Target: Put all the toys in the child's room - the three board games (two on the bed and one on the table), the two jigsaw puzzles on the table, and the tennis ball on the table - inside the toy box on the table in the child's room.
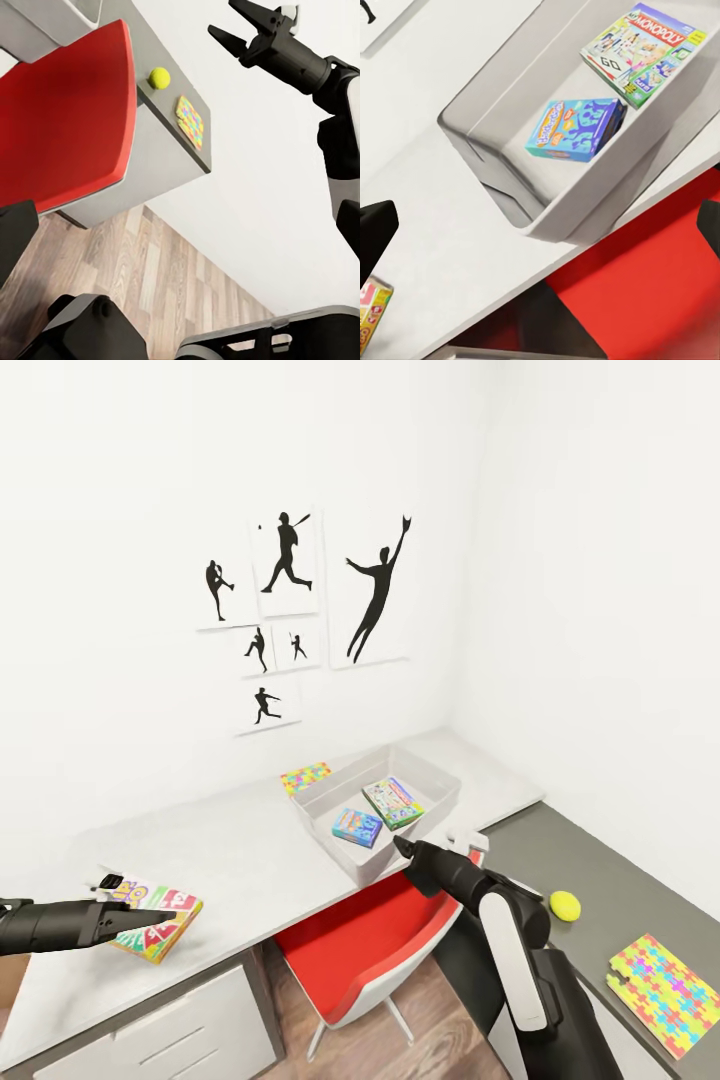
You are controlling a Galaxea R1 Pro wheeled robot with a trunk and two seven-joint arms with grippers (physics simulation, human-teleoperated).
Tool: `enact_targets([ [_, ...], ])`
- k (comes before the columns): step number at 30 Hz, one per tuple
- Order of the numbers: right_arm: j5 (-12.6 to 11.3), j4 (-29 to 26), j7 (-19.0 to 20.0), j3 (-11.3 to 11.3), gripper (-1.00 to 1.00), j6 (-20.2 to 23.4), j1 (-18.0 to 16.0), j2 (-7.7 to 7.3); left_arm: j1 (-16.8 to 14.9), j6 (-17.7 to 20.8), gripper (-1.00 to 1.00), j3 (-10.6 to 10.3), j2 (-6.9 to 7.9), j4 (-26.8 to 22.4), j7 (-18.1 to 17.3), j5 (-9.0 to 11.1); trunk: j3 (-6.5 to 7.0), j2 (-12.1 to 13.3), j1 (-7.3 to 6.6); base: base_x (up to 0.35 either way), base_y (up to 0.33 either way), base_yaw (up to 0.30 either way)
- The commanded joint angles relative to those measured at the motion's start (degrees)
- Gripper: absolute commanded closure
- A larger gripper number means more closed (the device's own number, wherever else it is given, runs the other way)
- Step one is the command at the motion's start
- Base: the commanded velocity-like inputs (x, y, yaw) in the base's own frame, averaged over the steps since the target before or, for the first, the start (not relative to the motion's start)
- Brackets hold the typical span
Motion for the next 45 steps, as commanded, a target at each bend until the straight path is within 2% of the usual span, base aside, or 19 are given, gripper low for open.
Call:
enact_targets([
  [1, -0.6, -0.1, -0.6, 0.1, -1.00, 0.2, -0.1, 0.02, -0.1, 0.6, -1.00, -0.2, 0.08, 0.0, -0.1, 0.3, -0.13, -0.1, 0.04, 0.000, 0.006, 0.000],
  [18, -0.6, -0.1, -0.6, 0.3, -1.00, -0.2, -0.1, 0.05, -0.1, 0.7, -1.00, -0.3, 0.06, 0.1, -0.1, 0.3, -0.13, -0.1, 0.04, -0.025, 0.002, 0.000],
  [26, -0.8, 0.0, -0.6, 0.3, -1.00, -1.8, -0.1, 0.05, -0.1, 0.7, -1.00, -0.3, 0.01, 0.1, -0.1, 0.4, -0.13, -0.1, 0.04, -0.002, 0.188, 0.000],
  [45, -0.6, 0.1, -0.6, 0.4, -1.00, -2.0, -0.1, 0.11, -0.1, 0.6, -1.00, -0.2, -0.10, 0.3, -0.1, 0.4, -0.13, -0.1, 0.04, -0.041, 0.085, 0.000],
])
